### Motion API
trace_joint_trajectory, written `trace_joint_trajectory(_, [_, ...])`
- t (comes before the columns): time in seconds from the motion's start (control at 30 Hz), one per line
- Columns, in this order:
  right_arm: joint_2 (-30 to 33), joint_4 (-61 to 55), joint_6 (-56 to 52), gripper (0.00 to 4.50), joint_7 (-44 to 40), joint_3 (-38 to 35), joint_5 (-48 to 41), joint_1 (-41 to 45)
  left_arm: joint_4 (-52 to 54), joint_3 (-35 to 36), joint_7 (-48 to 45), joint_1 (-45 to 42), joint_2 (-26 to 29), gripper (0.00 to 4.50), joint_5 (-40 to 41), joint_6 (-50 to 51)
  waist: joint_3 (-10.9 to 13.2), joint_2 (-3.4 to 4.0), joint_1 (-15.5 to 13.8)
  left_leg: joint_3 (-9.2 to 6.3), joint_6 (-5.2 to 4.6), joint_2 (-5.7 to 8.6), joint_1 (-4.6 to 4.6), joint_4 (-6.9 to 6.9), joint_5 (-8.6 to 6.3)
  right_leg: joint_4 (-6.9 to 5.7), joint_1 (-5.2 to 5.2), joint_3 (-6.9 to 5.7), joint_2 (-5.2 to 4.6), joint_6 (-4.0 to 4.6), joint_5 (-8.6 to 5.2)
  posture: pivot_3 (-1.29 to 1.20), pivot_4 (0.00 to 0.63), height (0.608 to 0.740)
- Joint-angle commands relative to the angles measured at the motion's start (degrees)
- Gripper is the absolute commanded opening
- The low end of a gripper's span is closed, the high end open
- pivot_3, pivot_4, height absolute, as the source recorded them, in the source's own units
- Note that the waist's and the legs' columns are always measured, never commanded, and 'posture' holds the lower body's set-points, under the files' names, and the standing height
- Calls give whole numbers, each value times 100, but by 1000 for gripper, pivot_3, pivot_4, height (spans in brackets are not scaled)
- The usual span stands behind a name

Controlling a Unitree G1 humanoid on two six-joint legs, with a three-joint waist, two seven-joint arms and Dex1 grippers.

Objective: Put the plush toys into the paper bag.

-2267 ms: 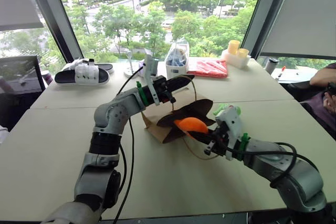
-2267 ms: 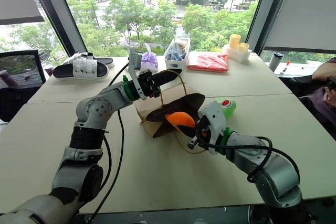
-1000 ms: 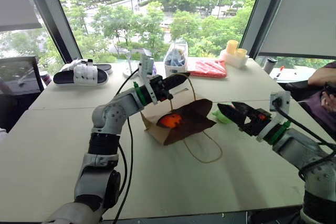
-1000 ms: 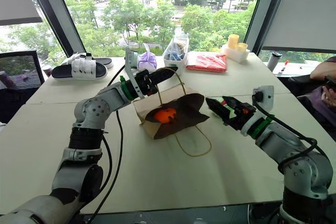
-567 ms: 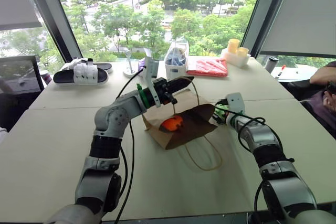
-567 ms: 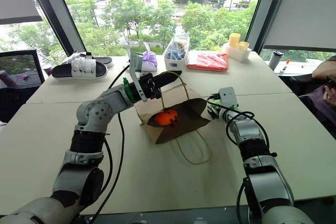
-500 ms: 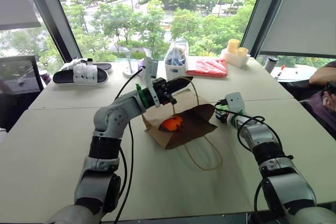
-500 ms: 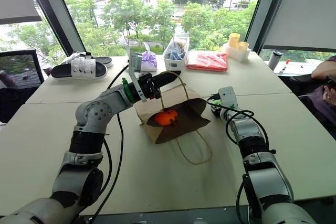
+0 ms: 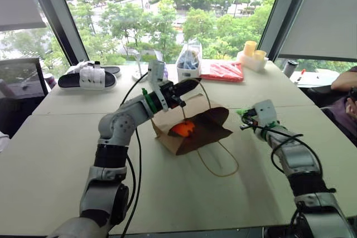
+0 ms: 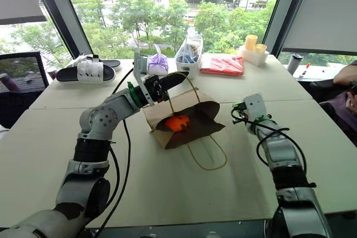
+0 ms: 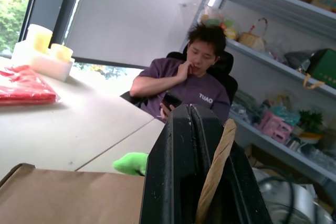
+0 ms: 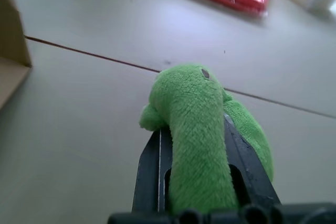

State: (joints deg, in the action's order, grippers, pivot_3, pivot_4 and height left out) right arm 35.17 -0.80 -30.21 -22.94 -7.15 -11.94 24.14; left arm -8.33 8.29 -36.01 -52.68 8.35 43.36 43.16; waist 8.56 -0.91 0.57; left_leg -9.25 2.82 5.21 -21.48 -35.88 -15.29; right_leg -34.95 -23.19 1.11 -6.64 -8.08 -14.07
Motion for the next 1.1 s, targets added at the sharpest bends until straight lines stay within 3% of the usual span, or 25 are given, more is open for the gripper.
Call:
trace_joint_trajectory(0.03, [126, -1921, -1103, 45, -209, -852, -1027, -476, 36, 220, 53, -293, -115, 0, 252, -64, 1, -2, 24, -2, -2, -2, 5, 3, -1, 4, 4, -1, 1, 0, 0, 0, 150, 740])
trace_joint_trajectory(0.2, [-31, -4013, -2802, 45, -294, -1540, -3722, -1142, -230, 222, -22, -375, -245, 0, 249, -78, 1, -3, 16, 9, -38, -11, 22, -6, -21, 4, 20, -3, 6, 0, -1, 0, 150, 740])
trace_joint_trajectory(0.3, [-446, -4098, -3076, 45, 246, -1229, -4213, -940, -354, 249, -37, -441, -334, 0, 308, -83, 4, -7, 10, 9, -39, -15, 30, -14, -22, 5, 34, -4, 11, 2, -1, 0, 150, 740])
trace_joint_trajectory(0.47, [-1010, -3067, -2682, 45, 991, -36, -3029, -100, -268, 319, -23, -478, -441, 0, 534, 79, 3, -7, 6, 7, -39, -10, 29, -19, -21, 3, 33, -3, 7, 3, 1, 0, 150, 740])
trace_joint_trajectory(0.63, [-946, -2228, -2089, 45, 950, 784, -1961, 257, -141, 579, 219, -461, -501, 0, 910, 241, 3, -6, 7, 0, -1, -7, 12, -12, 0, -11, 8, -7, 7, 3, 1, 0, 150, 740])
trace_joint_trajectory(0.83, [-1411, -1377, -1470, 45, 1024, 1135, -1224, 781, -1, 743, 674, -377, -530, 0, 1133, 372, 3, -6, 24, 2, 0, -7, 11, -3, 1, -11, -8, -2, 0, 3, 1, 0, 150, 740])
trace_joint_trajectory(0.93, [-1483, -1343, -1388, 1411, 878, 1211, -1098, 828, 11, 771, 840, -323, -561, 0, 1160, 360, 2, -6, 7, 2, 2, -6, 10, -7, 2, -11, -2, -4, 3, 3, 1, 0, 150, 740])
trace_joint_trajectory(1.1, [-1496, -1464, -1442, 4086, 769, 1210, -974, 837, -82, 843, 988, -360, -595, 0, 1211, 301, 2, -6, 10, 1, 2, -5, 10, -11, 2, -10, 0, -4, 2, 3, 1, 0, 150, 740])
